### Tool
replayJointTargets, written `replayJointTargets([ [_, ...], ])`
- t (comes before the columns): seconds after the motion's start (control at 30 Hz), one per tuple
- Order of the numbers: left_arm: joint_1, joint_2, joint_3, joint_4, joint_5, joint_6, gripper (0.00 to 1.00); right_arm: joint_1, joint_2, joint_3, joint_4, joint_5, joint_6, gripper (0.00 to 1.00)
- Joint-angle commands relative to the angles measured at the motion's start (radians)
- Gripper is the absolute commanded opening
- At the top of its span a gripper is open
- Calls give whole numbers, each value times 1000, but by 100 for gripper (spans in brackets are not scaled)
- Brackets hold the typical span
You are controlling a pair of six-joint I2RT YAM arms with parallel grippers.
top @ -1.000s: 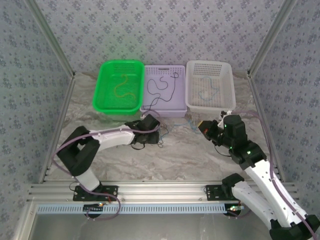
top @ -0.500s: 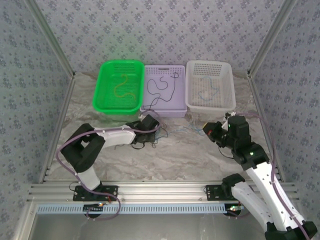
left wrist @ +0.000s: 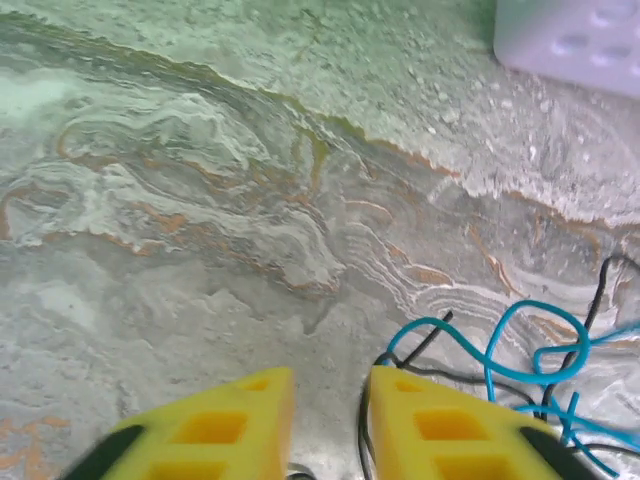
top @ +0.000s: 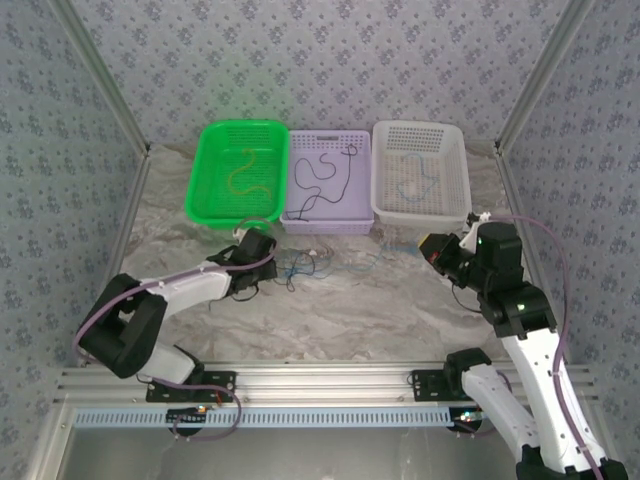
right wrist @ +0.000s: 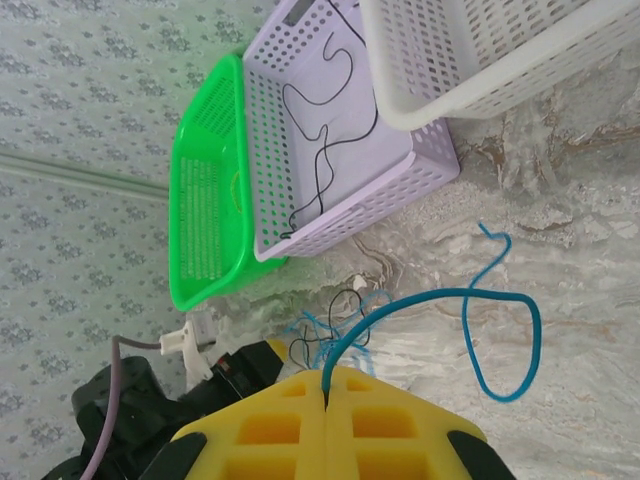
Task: Untangle the cables
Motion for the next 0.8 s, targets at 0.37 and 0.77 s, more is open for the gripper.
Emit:
replayJointTargets([
  [0.37, -36, -104, -15, 9, 70, 15, 32, -8, 36, 110, -36, -39, -63, 0],
  [0.77, -65, 61, 108, -44, 127, 130, 53, -7, 50, 101, -30, -60, -72, 0],
])
